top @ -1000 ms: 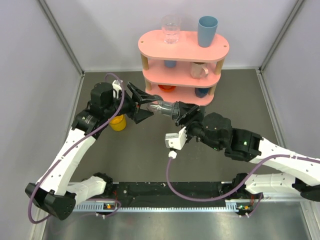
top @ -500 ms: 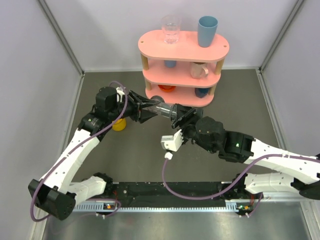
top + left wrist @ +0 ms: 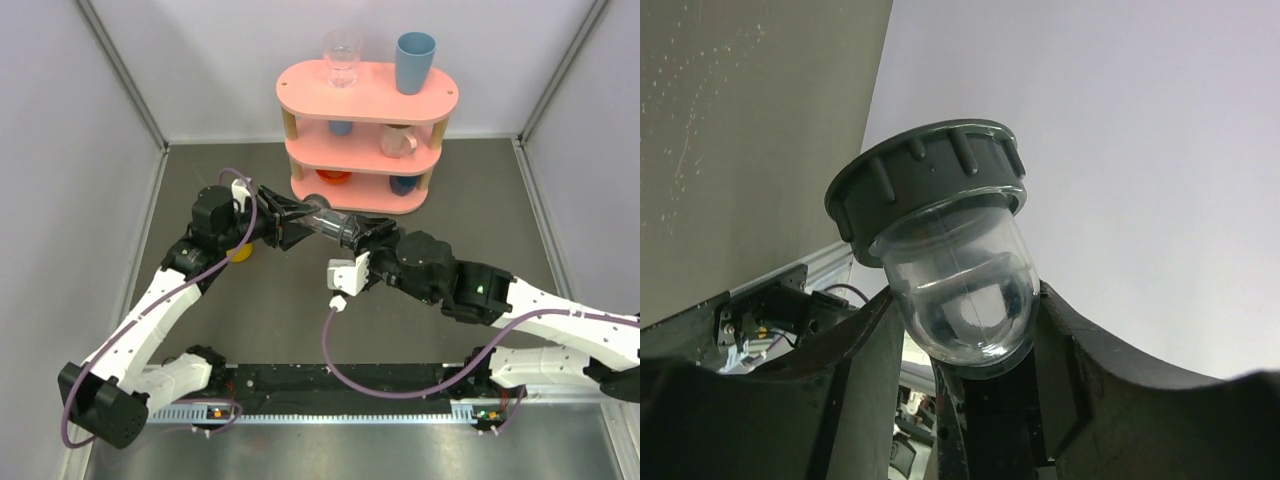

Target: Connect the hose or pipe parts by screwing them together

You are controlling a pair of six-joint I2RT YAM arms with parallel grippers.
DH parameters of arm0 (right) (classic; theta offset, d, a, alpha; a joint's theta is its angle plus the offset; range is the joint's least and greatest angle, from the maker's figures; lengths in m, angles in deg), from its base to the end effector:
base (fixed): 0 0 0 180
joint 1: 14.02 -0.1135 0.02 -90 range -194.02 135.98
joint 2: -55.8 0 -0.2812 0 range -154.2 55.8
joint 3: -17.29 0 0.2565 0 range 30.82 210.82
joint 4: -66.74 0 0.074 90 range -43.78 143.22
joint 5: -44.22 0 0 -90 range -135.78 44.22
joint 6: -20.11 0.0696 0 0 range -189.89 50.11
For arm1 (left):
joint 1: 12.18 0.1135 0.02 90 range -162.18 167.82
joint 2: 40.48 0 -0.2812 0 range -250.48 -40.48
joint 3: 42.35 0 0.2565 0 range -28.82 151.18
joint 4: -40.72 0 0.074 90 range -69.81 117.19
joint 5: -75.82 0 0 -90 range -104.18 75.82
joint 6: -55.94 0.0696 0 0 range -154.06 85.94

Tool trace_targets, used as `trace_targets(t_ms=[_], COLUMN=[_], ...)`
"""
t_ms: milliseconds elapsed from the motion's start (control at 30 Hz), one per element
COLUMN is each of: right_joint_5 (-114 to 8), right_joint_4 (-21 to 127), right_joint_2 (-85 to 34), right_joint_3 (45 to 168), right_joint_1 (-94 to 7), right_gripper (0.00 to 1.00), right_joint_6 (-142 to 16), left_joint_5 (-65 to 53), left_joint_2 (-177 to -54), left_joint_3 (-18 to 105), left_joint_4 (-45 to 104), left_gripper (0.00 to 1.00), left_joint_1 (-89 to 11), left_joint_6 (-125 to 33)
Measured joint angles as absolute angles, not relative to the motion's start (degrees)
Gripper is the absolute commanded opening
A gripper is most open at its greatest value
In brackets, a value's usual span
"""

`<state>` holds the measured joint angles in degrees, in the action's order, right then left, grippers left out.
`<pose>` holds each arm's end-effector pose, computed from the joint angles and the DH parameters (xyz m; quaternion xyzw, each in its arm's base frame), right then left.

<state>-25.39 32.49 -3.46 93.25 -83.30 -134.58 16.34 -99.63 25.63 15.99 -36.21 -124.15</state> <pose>0.1128 0.2297 0.3869 -0.6899 0.4067 -0.1194 0.5869 0.2213 -0.1374 0.3576 -0.2867 0.7320 -0.6020 0.1398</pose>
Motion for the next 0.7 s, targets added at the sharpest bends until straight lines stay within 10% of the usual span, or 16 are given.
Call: trace_targets(t_ms=[700], right_joint_5=[-38.9], right_joint_4=[36.5], right_joint_2=[0.3], right_joint_3=[93.5], right_joint_1=[-78.2], right_gripper=[0.0], right_joint_6=[-111.1], left_joint_5=[11.4], left_joint_2=[-96.3], left_joint_3=[23.0], left_joint_4=[24.2], left_gripper=[0.0], left_joint_1=[-37.9], left_joint_6=[-119.4])
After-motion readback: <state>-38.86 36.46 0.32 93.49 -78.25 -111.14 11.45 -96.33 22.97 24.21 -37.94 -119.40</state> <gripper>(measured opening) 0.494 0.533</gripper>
